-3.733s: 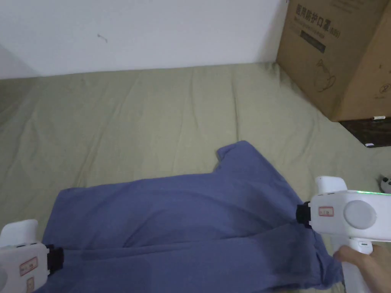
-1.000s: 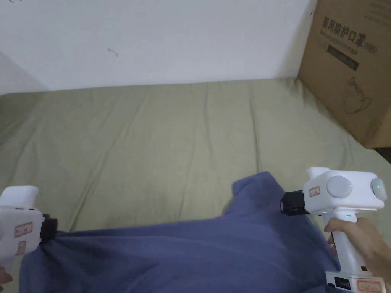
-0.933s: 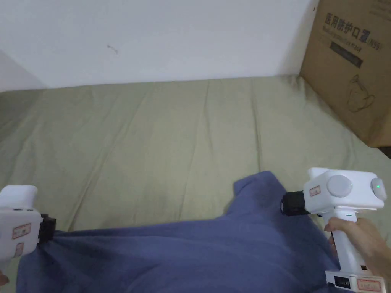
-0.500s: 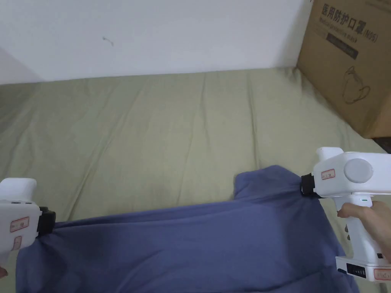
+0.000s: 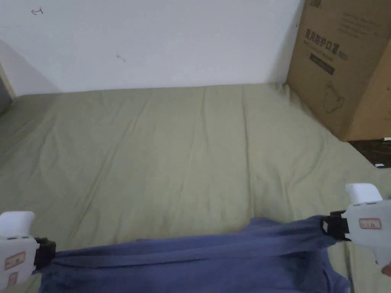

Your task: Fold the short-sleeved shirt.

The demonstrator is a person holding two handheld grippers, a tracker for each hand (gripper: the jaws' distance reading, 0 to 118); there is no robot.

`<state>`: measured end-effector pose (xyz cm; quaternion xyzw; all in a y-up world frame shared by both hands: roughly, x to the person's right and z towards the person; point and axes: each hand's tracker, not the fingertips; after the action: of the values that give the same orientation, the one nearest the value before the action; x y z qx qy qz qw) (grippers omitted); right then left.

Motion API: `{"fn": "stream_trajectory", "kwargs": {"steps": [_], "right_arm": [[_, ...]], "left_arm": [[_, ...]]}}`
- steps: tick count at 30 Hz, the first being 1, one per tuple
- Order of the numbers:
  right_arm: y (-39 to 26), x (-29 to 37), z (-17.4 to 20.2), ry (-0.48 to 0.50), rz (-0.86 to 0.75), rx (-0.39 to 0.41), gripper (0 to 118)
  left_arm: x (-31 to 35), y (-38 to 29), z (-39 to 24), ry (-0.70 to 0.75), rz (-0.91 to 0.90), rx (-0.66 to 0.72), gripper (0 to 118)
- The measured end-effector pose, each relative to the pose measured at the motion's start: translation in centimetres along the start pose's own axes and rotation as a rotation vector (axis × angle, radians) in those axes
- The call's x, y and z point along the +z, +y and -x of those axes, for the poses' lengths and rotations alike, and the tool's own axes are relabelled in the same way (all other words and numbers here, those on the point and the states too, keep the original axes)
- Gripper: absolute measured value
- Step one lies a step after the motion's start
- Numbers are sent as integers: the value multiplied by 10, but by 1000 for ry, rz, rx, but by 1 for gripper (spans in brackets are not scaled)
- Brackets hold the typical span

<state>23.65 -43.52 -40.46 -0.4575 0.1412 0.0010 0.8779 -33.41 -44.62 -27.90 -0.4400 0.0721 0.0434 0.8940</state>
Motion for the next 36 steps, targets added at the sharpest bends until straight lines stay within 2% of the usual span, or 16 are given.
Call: {"fn": "stream_trajectory", "kwargs": {"steps": [5,6,7,9,10,11,15,17,18,19,22,26,27,28,31,36], "right_arm": [[-65,-29,-22,-35,130,-47,0],[-73,-34,-23,-30,140,-62,0],[-79,-38,-24,-30,142,-74,1],[-84,-42,-22,-31,141,-89,46],[-81,-39,-19,-51,141,-93,87],[-79,-37,-18,-52,141,-91,92],[-54,-16,3,-90,37,-33,91],[-38,-5,19,-34,-23,-40,73],[-32,-3,27,-7,-30,-51,43],[-26,0,37,17,-49,-56,17],[-22,1,80,-42,-155,-22,0],[-26,-19,125,104,-102,-40,0],[-27,-23,133,111,-93,-24,0],[-30,-28,145,106,-95,-10,0],[-34,-39,169,112,-63,37,0],[-35,-54,191,142,-22,61,0]], "left_arm": [[-19,-59,2,-14,116,24,3],[-21,-65,-1,-9,126,29,9],[-24,-70,-3,2,152,40,31],[-26,-75,-4,29,160,52,81],[-21,-74,-4,29,159,60,104],[-16,-73,-3,28,145,78,110],[14,-50,5,-31,39,177,107],[31,-39,9,-92,-31,230,65],[36,-36,10,-121,-55,248,27],[40,-34,12,-155,-69,276,2],[38,-40,19,-196,-76,336,0],[24,-63,48,-238,-64,452,0],[20,-68,56,-244,-63,487,1],[14,-75,67,-273,-49,545,20],[-6,-90,84,-345,41,674,115],[-51,-105,95,-456,94,743,116]]}}
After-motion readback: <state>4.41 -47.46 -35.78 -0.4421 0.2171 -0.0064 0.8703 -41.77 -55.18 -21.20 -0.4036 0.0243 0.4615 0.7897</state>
